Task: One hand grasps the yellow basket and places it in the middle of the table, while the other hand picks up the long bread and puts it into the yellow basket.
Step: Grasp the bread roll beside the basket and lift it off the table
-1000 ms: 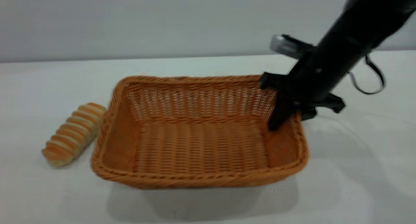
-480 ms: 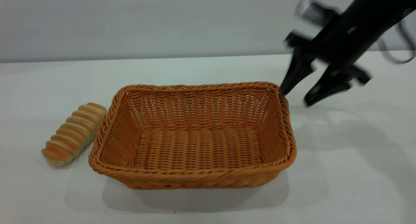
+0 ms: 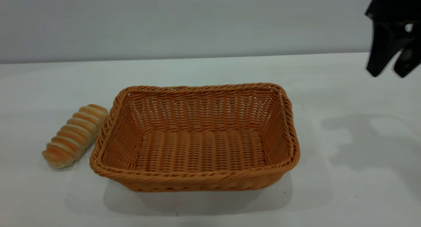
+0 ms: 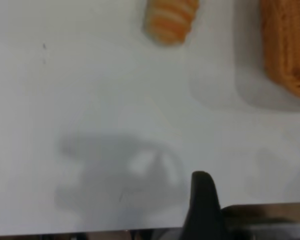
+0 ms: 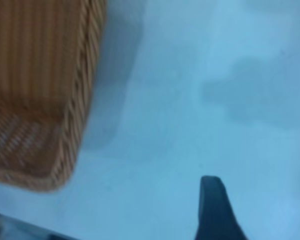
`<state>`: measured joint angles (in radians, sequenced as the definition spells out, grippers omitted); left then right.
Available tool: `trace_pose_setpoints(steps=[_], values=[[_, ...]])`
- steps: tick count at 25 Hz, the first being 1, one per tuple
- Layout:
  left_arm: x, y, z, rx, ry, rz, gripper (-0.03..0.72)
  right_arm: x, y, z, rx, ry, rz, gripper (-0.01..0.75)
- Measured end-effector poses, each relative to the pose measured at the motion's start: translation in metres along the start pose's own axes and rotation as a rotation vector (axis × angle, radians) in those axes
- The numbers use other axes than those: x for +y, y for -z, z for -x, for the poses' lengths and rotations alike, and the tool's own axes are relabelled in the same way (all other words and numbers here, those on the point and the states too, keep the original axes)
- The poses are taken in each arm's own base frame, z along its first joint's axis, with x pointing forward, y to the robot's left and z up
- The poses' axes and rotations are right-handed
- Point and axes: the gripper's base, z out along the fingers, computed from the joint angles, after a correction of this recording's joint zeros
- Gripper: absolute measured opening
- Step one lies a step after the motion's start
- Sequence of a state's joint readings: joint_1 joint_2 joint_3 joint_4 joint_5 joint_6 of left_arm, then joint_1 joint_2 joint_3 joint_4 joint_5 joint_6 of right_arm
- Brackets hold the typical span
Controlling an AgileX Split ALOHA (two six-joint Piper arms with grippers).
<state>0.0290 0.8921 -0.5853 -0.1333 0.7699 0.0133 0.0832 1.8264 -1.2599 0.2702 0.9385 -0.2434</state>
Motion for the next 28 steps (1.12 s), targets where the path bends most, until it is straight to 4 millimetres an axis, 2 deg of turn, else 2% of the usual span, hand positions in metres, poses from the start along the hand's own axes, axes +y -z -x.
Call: trace_pose_setpoints(steps=[3,6,11,15,20,28], values=[[0.002,-0.037,0.018,0.113,0.025,0.007,0.577,0.011,0.020,-0.020,-0.037,0.029,-0.049,0.498],[0.004,-0.070,0.041,0.141,0.051,0.007,0.577,0.019,0.033,-0.037,-0.071,0.035,-0.060,0.498],[0.007,-0.123,0.074,0.164,0.026,0.013,0.577,0.025,0.046,-0.052,-0.099,0.044,-0.062,0.498],[0.010,-0.169,0.083,0.248,-0.009,-0.006,0.577,0.025,0.046,-0.054,-0.096,0.041,-0.064,0.498],[0.016,-0.219,0.086,0.240,-0.074,0.000,0.577,0.025,0.045,-0.054,-0.096,0.041,-0.064,0.498],[0.015,-0.273,0.082,0.233,-0.123,0.020,0.562,0.025,0.045,-0.054,-0.096,0.041,-0.063,0.498]])
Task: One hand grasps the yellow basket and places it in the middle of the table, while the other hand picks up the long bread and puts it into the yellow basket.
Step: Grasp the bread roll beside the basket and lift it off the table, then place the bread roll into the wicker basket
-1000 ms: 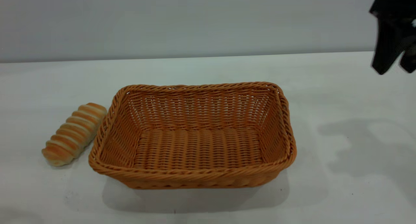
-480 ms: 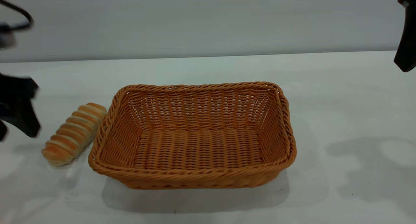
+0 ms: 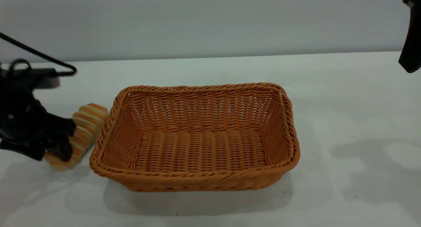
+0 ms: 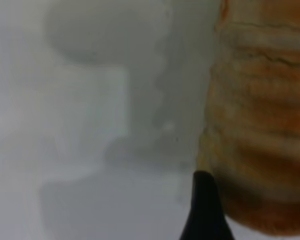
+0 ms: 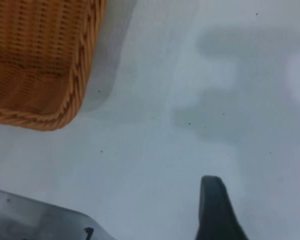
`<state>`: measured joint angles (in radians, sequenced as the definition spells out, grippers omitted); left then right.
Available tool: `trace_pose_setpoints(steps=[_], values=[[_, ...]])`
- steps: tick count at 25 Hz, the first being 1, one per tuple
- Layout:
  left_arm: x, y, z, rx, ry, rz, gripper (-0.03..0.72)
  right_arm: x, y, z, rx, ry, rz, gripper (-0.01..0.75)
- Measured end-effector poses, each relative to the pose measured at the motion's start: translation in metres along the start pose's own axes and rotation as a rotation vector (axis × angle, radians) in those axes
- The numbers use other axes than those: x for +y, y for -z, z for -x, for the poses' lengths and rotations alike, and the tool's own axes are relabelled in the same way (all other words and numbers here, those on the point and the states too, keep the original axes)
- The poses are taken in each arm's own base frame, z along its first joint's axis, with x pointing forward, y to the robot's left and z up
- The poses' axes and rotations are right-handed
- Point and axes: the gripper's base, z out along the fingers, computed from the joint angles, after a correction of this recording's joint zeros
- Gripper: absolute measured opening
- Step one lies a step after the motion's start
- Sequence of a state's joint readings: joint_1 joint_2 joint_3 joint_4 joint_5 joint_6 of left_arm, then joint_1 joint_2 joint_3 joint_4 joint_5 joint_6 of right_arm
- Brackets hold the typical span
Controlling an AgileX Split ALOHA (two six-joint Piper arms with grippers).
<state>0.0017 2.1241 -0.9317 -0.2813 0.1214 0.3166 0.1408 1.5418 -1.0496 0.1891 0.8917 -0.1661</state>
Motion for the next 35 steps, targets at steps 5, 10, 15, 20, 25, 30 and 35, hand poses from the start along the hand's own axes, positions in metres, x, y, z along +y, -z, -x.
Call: trace_pose_setpoints(steps=[5,10,15,20,25,30,35], values=[[-0.001,-0.006,0.001,0.017,-0.032,-0.006,0.350,0.000,0.000,0.000,0.000,0.000,0.001,0.491],[-0.002,0.017,0.008,-0.011,-0.032,-0.017,0.082,0.000,0.000,0.000,0.001,-0.002,0.001,0.484],[-0.002,0.080,0.023,-0.147,0.078,-0.027,0.082,0.000,0.000,0.000,0.001,-0.003,0.001,0.484],[-0.035,0.132,0.027,-0.275,0.019,-0.070,0.082,0.000,0.000,0.000,0.001,-0.003,0.001,0.484],[-0.107,0.130,0.014,-0.239,-0.291,-0.140,0.082,0.000,0.000,0.000,0.001,-0.002,0.001,0.484],[-0.146,0.103,-0.001,-0.151,-0.418,-0.170,0.107,0.000,0.000,0.000,0.001,-0.003,0.001,0.484],[-0.148,0.085,-0.007,-0.075,-0.395,-0.169,0.380,0.000,0.000,0.000,0.001,-0.003,0.001,0.484]])
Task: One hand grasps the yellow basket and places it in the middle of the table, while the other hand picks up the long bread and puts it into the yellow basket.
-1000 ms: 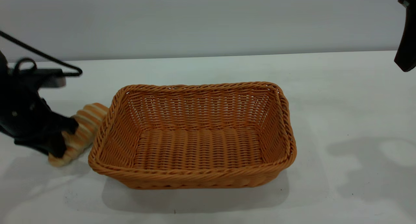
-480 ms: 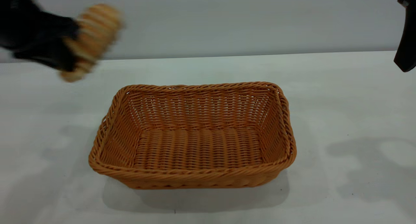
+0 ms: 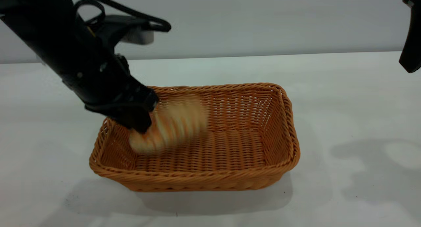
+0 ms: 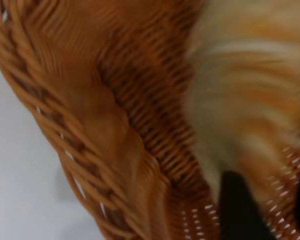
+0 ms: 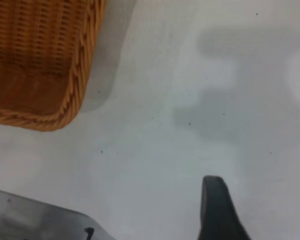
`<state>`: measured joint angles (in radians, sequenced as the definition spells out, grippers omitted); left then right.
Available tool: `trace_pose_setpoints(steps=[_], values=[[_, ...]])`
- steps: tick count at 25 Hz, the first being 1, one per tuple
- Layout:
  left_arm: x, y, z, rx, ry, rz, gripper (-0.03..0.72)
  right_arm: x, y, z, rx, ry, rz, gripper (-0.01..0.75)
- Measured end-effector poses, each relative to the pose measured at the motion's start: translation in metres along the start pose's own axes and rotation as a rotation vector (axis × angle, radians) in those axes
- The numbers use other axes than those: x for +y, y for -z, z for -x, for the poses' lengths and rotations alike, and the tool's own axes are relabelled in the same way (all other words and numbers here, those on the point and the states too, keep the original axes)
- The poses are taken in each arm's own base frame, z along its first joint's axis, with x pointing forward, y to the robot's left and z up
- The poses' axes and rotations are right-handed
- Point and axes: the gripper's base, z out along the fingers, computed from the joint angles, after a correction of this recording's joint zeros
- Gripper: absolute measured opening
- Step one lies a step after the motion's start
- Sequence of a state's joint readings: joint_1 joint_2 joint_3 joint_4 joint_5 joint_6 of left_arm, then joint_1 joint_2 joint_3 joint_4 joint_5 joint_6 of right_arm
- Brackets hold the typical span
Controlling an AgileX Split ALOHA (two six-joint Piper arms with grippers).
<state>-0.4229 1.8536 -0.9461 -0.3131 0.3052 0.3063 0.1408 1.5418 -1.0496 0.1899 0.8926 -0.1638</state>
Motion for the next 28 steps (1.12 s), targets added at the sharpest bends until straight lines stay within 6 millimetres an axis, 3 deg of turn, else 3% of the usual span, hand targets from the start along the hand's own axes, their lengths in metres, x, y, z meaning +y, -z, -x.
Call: trace_pose_setpoints(steps=[2,5,8,12,15,18,20,24,28], values=[[-0.001,0.008,0.001,0.021,0.003,-0.013,0.498,0.000,0.000,0.000,0.000,0.001,-0.001,0.484],[0.004,0.045,0.015,0.029,0.038,-0.024,0.610,-0.001,0.001,-0.002,0.019,0.016,-0.017,0.484],[0.023,0.108,0.024,0.016,0.093,0.067,0.622,-0.003,0.011,-0.008,0.043,0.027,-0.054,0.484],[0.043,0.183,0.003,0.032,0.164,0.263,0.580,-0.002,0.043,-0.021,0.016,0.032,-0.103,0.484],[0.037,0.237,-0.025,-0.057,0.197,0.333,0.568,0.002,0.075,-0.038,-0.034,0.043,-0.125,0.484],[0.024,0.273,-0.063,-0.154,0.222,0.358,0.567,0.006,0.098,-0.064,-0.098,0.048,-0.135,0.484],[0.016,0.286,-0.091,-0.208,0.233,0.365,0.565,0.009,0.108,-0.085,-0.135,0.048,-0.128,0.484],[0.001,0.295,-0.154,-0.313,0.263,0.369,0.565,0.014,0.117,-0.130,-0.184,0.047,-0.113,0.484],[-0.009,0.288,-0.210,-0.420,0.295,0.368,0.565,0.017,0.122,-0.170,-0.258,0.054,-0.109,0.484]])
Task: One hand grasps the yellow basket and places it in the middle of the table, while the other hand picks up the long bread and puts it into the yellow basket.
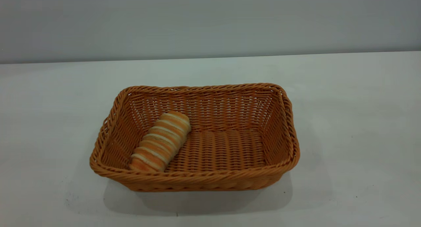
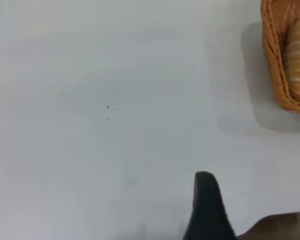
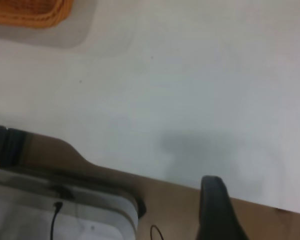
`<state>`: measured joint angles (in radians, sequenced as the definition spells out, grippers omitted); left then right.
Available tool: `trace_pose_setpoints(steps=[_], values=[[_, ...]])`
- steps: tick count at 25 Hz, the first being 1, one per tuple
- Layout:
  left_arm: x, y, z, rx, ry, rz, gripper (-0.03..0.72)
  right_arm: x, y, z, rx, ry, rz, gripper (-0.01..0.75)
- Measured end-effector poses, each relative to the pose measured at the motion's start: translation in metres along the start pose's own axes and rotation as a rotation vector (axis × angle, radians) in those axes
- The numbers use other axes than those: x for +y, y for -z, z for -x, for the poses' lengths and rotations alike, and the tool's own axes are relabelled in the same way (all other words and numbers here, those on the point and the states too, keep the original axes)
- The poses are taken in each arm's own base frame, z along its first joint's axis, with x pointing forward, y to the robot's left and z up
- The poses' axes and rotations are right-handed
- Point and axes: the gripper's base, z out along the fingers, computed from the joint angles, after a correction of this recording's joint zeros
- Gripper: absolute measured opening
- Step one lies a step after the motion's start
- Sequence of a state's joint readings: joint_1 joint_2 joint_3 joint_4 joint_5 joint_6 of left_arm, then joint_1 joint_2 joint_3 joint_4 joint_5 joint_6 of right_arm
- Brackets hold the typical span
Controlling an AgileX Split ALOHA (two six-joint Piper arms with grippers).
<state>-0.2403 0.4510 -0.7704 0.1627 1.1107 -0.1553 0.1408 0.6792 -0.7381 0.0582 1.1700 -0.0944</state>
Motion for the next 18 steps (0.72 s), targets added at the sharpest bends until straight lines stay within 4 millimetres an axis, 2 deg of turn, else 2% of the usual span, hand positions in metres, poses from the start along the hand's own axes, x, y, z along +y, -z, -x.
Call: trace_pose_setpoints(steps=[4,8,14,18], values=[[0.004,0.000,-0.043,-0.038,0.029,-0.009,0.563,0.004,0.004,-0.038,-0.076,0.001,0.003,0.484],[0.005,-0.006,-0.071,-0.067,0.038,-0.020,0.563,0.007,0.002,-0.075,-0.167,0.010,0.001,0.484],[0.006,-0.010,-0.090,-0.118,0.033,-0.026,0.563,0.012,0.015,-0.106,-0.424,0.057,0.001,0.484],[0.005,-0.015,-0.093,-0.117,0.028,-0.029,0.563,0.013,0.016,-0.113,-0.469,0.084,-0.007,0.484]])
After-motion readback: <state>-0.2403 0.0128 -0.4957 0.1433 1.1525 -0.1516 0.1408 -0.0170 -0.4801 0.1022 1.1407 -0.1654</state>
